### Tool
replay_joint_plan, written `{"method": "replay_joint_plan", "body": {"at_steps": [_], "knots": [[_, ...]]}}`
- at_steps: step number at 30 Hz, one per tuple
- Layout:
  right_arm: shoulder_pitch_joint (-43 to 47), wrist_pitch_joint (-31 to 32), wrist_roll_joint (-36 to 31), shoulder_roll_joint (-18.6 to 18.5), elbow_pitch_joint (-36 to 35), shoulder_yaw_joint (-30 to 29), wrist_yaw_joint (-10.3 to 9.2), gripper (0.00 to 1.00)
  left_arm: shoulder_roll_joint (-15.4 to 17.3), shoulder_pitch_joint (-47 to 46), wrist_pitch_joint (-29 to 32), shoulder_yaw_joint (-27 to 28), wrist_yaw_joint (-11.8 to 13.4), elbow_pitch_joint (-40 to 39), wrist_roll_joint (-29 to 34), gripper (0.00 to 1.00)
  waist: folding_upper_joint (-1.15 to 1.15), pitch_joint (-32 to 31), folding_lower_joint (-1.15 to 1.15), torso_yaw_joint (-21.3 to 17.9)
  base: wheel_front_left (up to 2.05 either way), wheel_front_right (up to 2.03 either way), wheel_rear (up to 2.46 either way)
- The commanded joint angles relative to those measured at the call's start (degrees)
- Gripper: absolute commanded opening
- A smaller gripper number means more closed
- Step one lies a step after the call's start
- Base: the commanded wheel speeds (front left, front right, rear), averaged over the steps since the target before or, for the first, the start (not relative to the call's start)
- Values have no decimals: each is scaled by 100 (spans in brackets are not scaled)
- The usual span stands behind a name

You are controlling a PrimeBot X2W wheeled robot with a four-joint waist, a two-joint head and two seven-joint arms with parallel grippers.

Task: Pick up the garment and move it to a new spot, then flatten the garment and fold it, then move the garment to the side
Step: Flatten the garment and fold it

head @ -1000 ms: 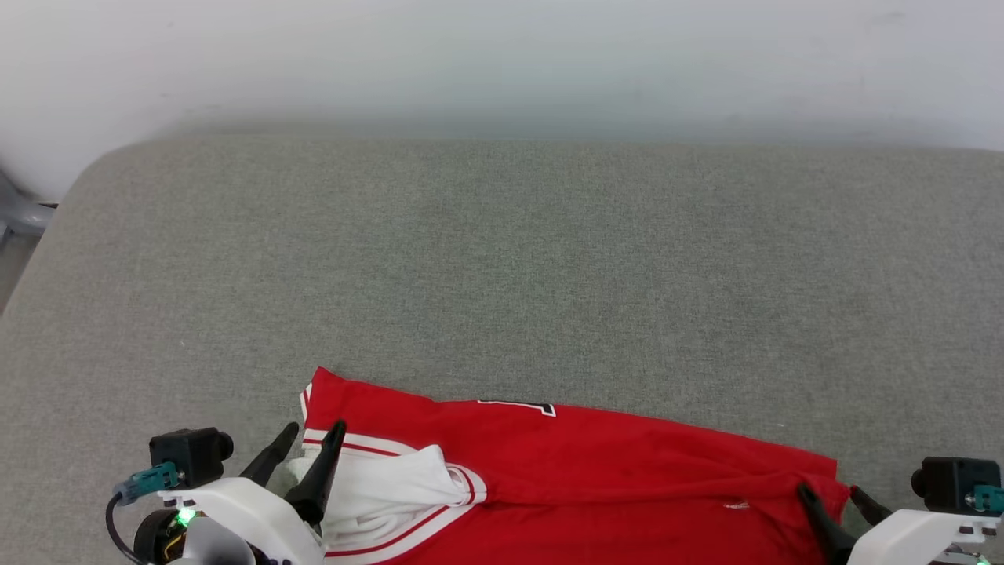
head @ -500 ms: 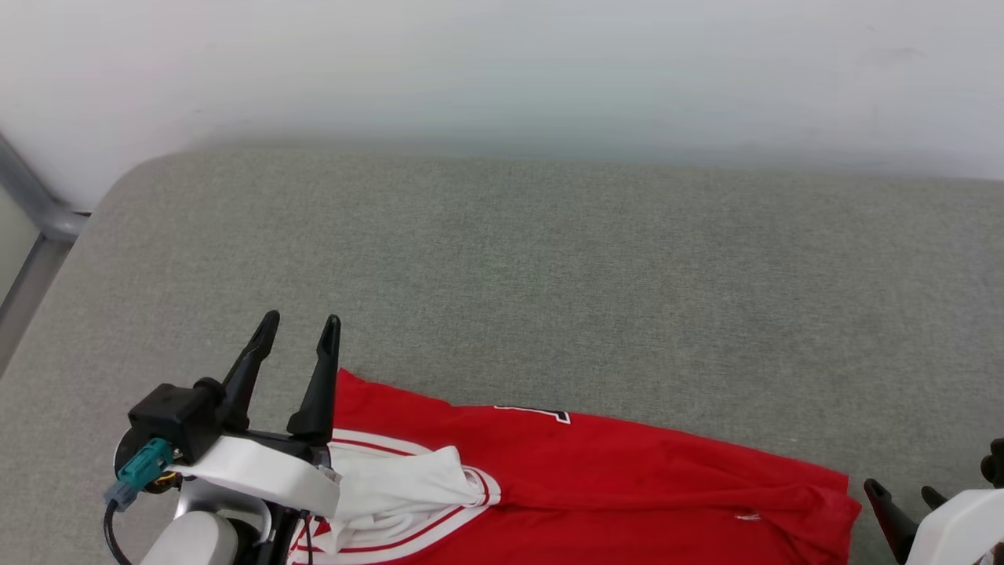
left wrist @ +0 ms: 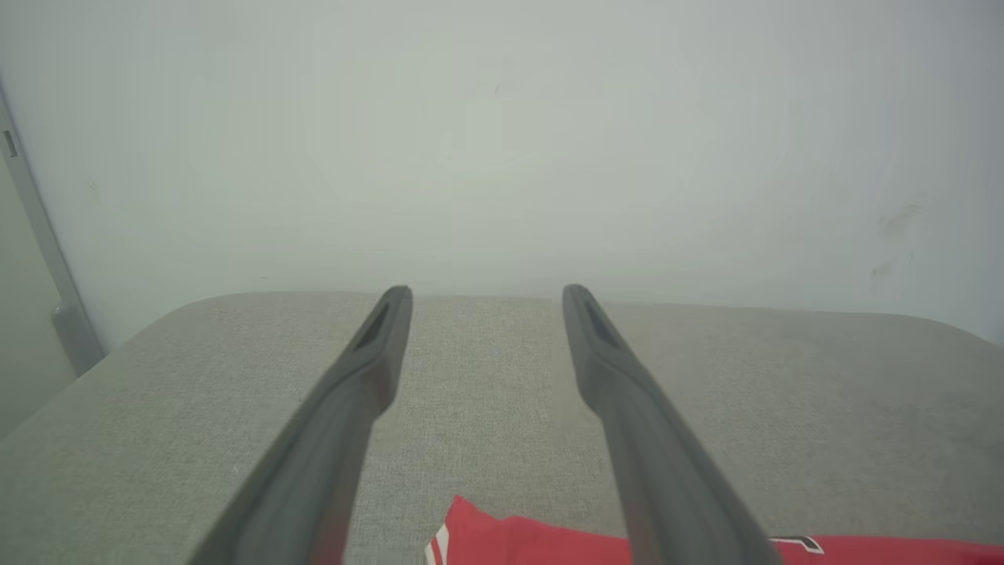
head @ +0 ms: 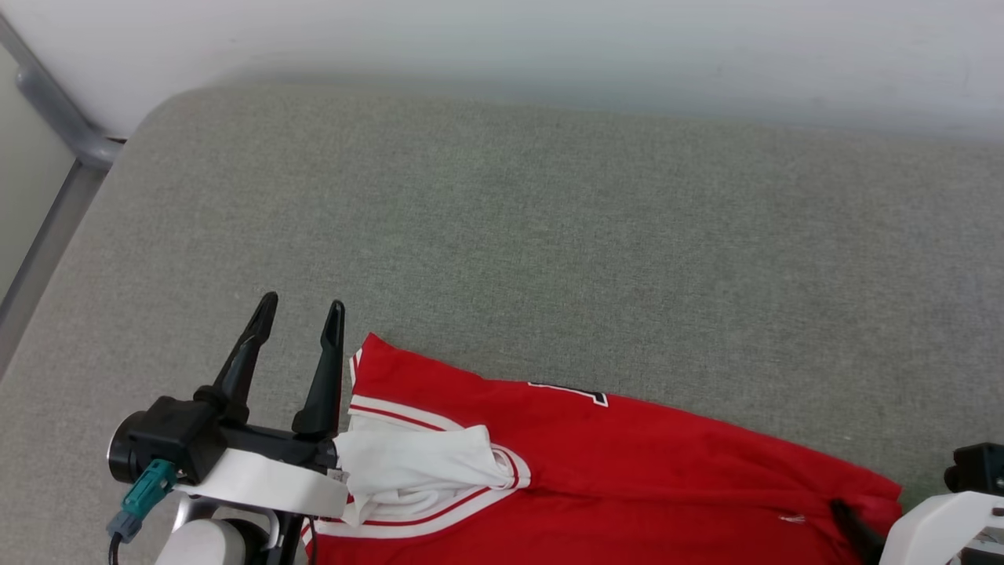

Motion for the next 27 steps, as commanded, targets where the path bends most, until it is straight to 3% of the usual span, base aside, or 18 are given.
{"method": "replay_joint_plan", "body": {"at_steps": [1,5,6,7,8,20,27], "knots": [[78,66,13,60,92,38,-4,100,-56,39,-11,45,-29,-2,36,100,0,90,0,59,0,0,0],[177,389,132,198,365,122,-1,100,-208,65,-12,168,-161,94,156,100,0,175,0,81,0,0,0],[197,469,147,216,418,166,-1,67,-243,62,-12,198,-186,107,176,100,0,189,0,82,0,0,0],[189,490,182,230,436,186,0,18,-272,60,-11,225,-221,133,198,100,0,199,0,83,0,0,0],[166,484,200,242,443,187,1,0,-290,66,-11,248,-232,168,211,100,0,201,0,81,0,0,0],[-296,360,186,-189,-99,95,-3,0,-347,313,-13,479,-305,542,507,100,0,-291,0,-226,0,0,0],[-207,519,158,-380,-106,-675,-4,0,-346,446,-12,504,-272,599,592,100,0,-496,0,-450,0,0,0]]}}
